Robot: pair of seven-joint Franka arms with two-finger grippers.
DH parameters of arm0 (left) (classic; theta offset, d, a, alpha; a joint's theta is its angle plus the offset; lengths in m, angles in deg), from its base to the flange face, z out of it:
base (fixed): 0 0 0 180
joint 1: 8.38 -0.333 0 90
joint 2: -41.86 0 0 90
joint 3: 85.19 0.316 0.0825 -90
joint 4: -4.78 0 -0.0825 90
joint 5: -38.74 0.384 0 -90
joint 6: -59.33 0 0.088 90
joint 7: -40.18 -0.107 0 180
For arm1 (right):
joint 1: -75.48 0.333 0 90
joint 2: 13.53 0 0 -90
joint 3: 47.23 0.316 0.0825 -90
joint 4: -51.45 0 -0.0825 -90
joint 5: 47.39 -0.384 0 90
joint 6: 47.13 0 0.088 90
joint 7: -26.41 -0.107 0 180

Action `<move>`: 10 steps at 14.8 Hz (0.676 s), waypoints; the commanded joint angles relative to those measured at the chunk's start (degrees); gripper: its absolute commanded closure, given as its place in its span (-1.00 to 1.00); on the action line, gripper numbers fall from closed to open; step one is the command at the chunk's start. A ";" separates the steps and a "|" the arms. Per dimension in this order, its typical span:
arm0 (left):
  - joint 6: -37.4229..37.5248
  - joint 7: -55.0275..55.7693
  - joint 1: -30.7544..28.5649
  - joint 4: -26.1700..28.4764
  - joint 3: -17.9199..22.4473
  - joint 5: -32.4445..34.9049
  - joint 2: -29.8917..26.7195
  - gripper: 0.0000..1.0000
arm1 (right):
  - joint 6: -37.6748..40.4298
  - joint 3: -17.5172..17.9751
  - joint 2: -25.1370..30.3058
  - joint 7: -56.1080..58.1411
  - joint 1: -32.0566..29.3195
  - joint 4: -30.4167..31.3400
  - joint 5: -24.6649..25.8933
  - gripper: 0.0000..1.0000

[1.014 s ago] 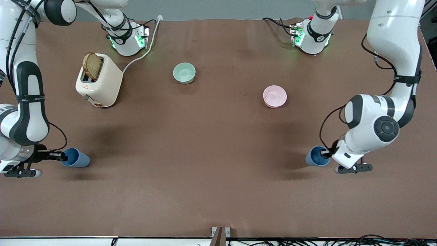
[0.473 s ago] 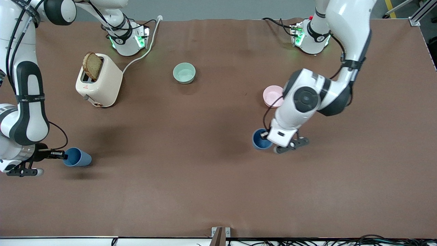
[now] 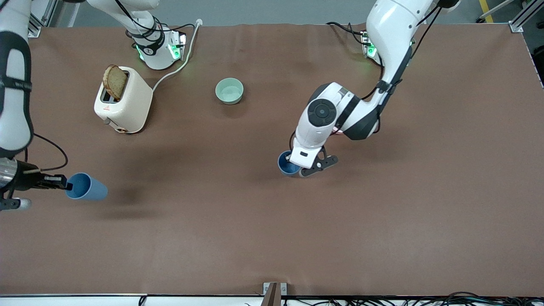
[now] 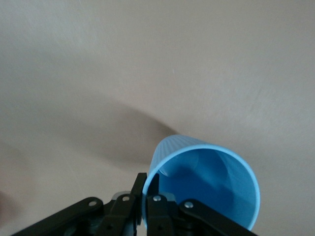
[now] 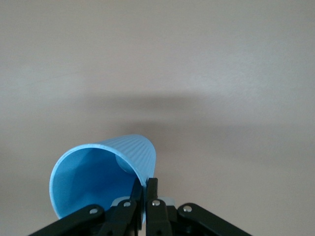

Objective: Stack blue cups with both arms
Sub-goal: 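Carry the cup to the table middle while the right gripper lifts its cup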

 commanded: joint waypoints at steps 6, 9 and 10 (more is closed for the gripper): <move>1.83 1.13 -0.03 -3.78 0.99 2.68 -0.17 -1.00 | 10.86 0.85 12.86 -5.03 1.26 -0.90 9.45 0.99; 9.10 0.52 -4.59 -5.88 1.16 6.72 -7.71 -1.00 | 14.71 2.96 16.91 -7.04 0.47 -0.90 13.06 0.98; 13.14 -1.49 -5.56 -7.72 1.16 7.07 -9.39 -1.00 | 15.95 3.31 18.14 -7.48 0.38 -0.90 13.16 0.98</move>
